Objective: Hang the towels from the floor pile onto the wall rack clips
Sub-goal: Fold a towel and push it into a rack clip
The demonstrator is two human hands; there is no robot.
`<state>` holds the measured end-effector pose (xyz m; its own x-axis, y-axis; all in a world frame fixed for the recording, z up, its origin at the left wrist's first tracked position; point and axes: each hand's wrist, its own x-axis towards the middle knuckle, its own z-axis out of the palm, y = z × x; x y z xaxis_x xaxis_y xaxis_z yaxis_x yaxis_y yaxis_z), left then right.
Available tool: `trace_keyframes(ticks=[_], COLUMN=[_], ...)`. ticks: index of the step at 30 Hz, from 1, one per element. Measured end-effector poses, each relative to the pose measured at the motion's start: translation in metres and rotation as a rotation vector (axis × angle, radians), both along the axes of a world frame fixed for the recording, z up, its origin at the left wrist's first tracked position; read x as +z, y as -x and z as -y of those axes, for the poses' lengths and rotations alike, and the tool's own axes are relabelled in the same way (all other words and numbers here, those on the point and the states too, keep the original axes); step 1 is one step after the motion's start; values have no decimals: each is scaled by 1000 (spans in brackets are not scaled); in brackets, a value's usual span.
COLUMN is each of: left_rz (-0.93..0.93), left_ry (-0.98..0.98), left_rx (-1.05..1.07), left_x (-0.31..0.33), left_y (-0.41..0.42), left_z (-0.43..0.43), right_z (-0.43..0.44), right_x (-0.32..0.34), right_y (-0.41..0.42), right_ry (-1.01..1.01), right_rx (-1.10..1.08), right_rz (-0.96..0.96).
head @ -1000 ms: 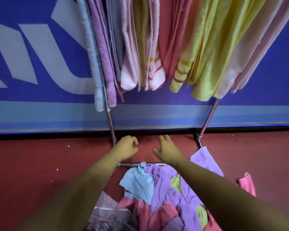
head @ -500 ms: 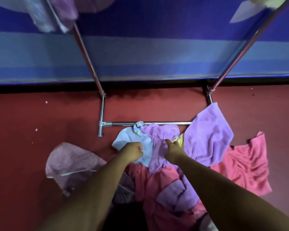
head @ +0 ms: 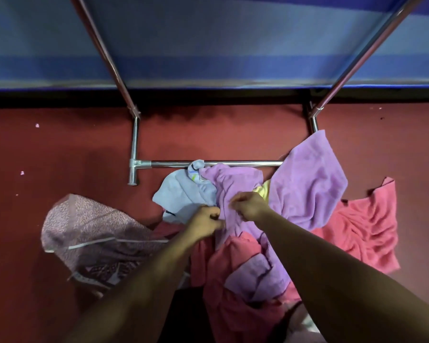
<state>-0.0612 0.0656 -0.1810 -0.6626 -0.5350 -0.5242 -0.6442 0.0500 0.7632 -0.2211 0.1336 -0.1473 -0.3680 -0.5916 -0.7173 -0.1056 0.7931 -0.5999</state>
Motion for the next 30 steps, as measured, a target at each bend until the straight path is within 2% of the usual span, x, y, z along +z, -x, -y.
trace_keyframes(ticks=[2,5,11,17,21,24,27,30], left_rz=[47,-21,-236,-428,-485,-452,-460,-526], left_ry=[-111,-123,-2,143,213,283,371,413], left_rx=[111,188,153,269,264,222,229,33], left_x=[18,52,156,275,347,383,414,446], left_y=[3,6,7,-6,-15,-22,-27,-35], left_z=[7,22,50,56,51,45,37,33], right_z=[10,28,43,27,17,11,0,-12], right_x=[21,73,174,279,331,370,415,459], right_y=[4,11,26,16,4,-8,-19,-27], right_ry=[91,130,220,586,712,781,836,825], right_rx=[119,255,208,-251,-280,-133,153,437], right_rz=[-65,-118,-239,185,158,55,3,-8])
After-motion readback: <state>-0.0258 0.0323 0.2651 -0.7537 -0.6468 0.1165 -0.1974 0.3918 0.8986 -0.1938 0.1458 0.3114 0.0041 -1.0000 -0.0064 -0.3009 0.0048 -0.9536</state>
